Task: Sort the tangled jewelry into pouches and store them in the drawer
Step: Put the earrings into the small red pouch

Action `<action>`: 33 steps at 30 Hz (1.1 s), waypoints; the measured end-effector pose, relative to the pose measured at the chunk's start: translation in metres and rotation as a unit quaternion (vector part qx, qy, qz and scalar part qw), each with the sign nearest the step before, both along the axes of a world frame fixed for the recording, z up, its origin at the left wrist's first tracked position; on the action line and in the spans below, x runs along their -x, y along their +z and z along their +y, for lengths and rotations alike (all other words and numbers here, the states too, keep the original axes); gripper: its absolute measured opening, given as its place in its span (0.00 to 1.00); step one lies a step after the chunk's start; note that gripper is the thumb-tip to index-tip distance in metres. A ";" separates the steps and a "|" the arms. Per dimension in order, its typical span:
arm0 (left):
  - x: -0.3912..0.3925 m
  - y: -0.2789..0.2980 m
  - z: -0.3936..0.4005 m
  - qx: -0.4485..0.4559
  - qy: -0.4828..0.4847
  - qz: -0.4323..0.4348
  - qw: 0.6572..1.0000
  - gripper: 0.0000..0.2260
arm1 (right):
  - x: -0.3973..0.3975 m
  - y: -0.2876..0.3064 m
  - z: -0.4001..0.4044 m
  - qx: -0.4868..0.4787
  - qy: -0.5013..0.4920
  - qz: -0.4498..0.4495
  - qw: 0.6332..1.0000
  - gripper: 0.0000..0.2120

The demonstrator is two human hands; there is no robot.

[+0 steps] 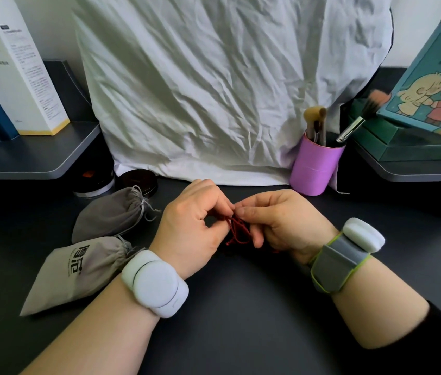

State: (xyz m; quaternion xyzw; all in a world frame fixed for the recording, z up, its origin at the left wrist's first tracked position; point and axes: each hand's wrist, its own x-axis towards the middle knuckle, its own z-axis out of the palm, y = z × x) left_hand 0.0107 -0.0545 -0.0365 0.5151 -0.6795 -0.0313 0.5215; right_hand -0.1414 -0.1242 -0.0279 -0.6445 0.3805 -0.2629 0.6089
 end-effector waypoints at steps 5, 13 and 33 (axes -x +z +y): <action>0.000 -0.002 0.000 -0.021 -0.001 0.030 0.999 0.09 | 0.000 0.000 0.000 0.007 -0.013 -0.026 1.000 0.04; -0.002 0.000 0.001 -0.020 0.035 0.085 0.996 0.09 | 0.000 0.003 0.002 0.042 -0.064 -0.007 0.997 0.08; -0.002 0.025 0.014 -0.189 -0.074 0.100 0.974 0.13 | 0.003 0.018 0.006 0.071 -0.055 0.095 0.991 0.07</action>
